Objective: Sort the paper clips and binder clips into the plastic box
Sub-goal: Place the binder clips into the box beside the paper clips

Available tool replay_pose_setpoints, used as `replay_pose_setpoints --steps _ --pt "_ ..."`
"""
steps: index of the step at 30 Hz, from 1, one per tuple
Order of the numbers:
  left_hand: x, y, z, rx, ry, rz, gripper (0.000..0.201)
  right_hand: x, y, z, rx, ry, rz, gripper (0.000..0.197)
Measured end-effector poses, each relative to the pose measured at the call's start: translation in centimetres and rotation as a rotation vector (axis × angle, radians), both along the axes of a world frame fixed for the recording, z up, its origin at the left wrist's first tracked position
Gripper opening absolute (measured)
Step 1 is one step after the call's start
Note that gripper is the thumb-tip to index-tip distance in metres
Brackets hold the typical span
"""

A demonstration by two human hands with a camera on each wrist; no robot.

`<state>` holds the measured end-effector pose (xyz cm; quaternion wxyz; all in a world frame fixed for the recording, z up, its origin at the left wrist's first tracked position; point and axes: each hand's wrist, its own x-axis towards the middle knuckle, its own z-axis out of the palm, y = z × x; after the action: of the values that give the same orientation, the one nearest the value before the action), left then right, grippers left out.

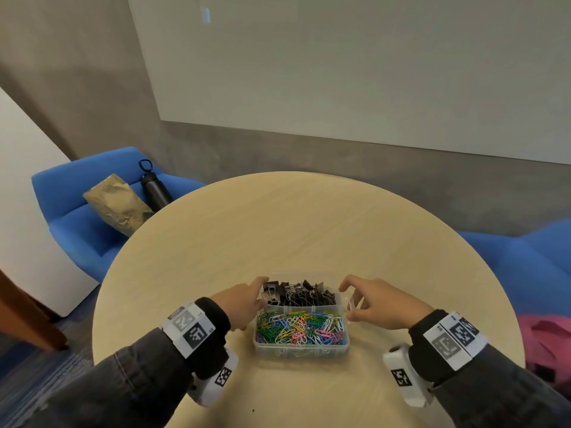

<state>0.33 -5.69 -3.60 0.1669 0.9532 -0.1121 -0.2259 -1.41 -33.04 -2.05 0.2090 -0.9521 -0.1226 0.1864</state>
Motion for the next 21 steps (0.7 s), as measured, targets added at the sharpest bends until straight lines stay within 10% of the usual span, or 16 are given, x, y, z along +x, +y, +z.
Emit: replay_pose_setpoints --steps 14,21 --pt "1.7 -1.2 -0.9 -0.137 -0.032 0.126 0.05 1.7 1.2 -0.1 0.067 0.11 -0.19 0.041" --pt "2.2 -1.1 -1.8 -0.099 -0.066 0.136 0.038 3.8 2.5 -0.4 0.003 0.07 -0.234 0.007"
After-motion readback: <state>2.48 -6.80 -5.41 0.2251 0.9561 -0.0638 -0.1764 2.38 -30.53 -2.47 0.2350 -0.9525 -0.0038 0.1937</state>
